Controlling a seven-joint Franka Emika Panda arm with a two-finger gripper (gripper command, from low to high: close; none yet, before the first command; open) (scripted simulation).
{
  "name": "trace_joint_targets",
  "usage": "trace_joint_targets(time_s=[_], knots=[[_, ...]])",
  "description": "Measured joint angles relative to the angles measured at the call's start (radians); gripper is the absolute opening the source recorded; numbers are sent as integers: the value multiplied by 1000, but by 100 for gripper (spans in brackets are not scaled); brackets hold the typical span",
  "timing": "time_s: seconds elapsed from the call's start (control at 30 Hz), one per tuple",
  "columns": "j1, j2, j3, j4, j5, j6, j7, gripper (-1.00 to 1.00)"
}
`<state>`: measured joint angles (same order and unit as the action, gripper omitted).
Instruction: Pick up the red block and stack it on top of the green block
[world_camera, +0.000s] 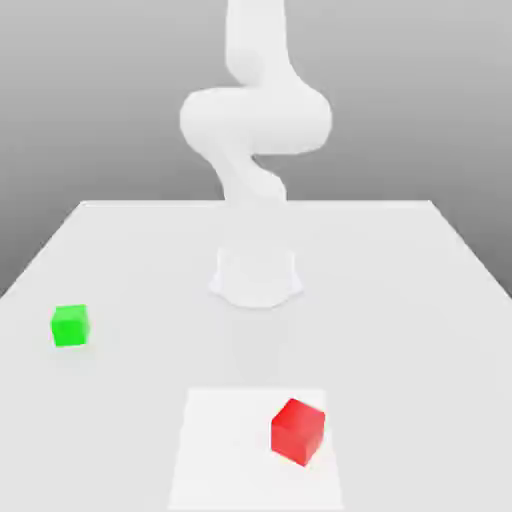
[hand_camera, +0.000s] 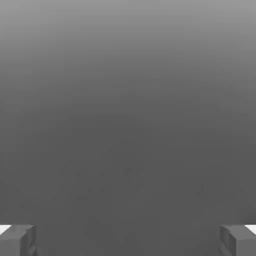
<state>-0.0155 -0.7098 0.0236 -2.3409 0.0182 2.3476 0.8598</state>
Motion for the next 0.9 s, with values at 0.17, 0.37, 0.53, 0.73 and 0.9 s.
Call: trace_joint_targets(time_s=[0.17,0.37,0.53,0.73,0.9], knots=[[-25,187,51,-85,24,100,135,0],[-48,404,113,-183,27,215,308,0],[-55,586,150,-265,4,311,472,0],[-42,806,152,-340,-68,438,668,0],[11,984,81,-319,-152,584,740,-100]])
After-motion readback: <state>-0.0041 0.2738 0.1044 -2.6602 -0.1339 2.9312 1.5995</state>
